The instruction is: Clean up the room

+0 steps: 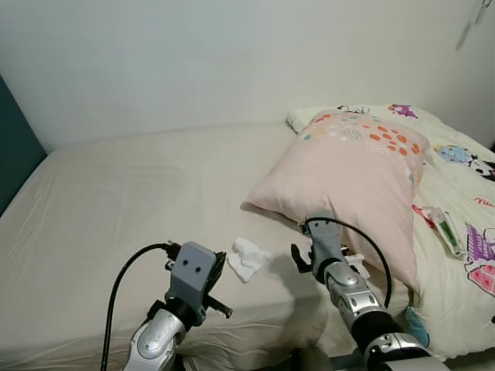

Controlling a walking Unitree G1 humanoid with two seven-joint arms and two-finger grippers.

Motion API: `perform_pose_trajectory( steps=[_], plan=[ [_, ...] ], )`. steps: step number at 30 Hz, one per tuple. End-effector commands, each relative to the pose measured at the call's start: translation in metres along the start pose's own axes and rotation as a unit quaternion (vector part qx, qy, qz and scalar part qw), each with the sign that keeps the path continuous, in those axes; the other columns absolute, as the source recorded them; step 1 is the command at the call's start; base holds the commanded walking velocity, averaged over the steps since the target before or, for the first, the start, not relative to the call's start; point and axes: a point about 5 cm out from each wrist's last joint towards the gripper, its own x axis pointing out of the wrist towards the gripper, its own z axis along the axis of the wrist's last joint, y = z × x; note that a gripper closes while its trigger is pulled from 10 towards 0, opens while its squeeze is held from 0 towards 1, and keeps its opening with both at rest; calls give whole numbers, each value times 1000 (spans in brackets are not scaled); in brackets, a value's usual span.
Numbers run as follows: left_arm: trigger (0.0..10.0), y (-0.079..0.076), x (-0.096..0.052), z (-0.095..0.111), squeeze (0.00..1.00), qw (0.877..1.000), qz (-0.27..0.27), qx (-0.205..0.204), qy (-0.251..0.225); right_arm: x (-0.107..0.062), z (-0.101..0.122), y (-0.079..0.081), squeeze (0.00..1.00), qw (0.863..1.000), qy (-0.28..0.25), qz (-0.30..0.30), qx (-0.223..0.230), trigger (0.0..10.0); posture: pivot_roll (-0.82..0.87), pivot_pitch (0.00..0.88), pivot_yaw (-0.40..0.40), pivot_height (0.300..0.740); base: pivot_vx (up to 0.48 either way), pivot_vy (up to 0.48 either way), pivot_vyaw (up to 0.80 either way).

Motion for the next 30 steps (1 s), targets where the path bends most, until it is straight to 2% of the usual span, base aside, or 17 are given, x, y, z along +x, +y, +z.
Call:
perform_pose_trajectory(
  steps=[1, 2, 3, 4, 5, 6, 14, 22, 25, 30],
  plan=[
    [10000, -3, -3, 0, 0, 1000, -18, -12, 6, 1, -4, -4, 1000, 1000, 24, -17, 6, 10000, 11, 81, -42, 576, 0, 0, 0],
    [10000, -4, -4, 0, 0, 1000, -24, -14, 5, 1, -5, -5, 1000, 999, 30, -21, 4, 10000, 10, 82, -42, 576, 0, 0, 0],
    [10000, -5, -4, 1, 0, 999, -29, -16, 5, 1, -6, -5, 922, 999, 35, -23, 3, 10000, 9, 82, -42, 576, 0, 0, 0],
    [10000, -6, -4, 1, 0, 999, -32, -17, 6, 1, -8, -4, 349, 999, 40, -23, 3, 10000, 8, 81, -41, 576, 0, 0, 0],
    [10000, -6, -4, 1, 0, 999, -32, -17, 6, 1, -8, -4, 349, 999, 40, -23, 3, 10000, 8, 81, -41, 576, 0, 0, 0],
    [10000, -6, -4, 1, 0, 999, -35, -17, 6, 1, -10, -4, 0, 999, 47, -24, -2, 10000, 8, 81, -41, 576, 0, 0, 0],
    [10000, -7, -2, 3, 0, 999, -48, -9, 8, 0, -23, -3, 0, 996, 82, -20, -5, 10000, 8, 80, -38, 576, 0, 0, 0],
    [10000, -17, -2, 11, 0, 995, -91, -29, -4, -1, -26, -1, 0, 995, 93, -19, -11, 10000, 5, 79, -36, 576, 0, 0, 0],
    [10000, -25, -2, 16, 0, 991, -131, -35, -11, -1, -27, -1, 0, 995, 96, -20, -11, 10000, 5, 78, -36, 576, 0, 0, 0],
    [10000, -30, -4, 18, 0, 986, -164, -35, -10, -1, -27, -2, 0, 995, 97, -21, -11, 10000, 5, 78, -35, 576, 0, 0, 0]
  ],
)
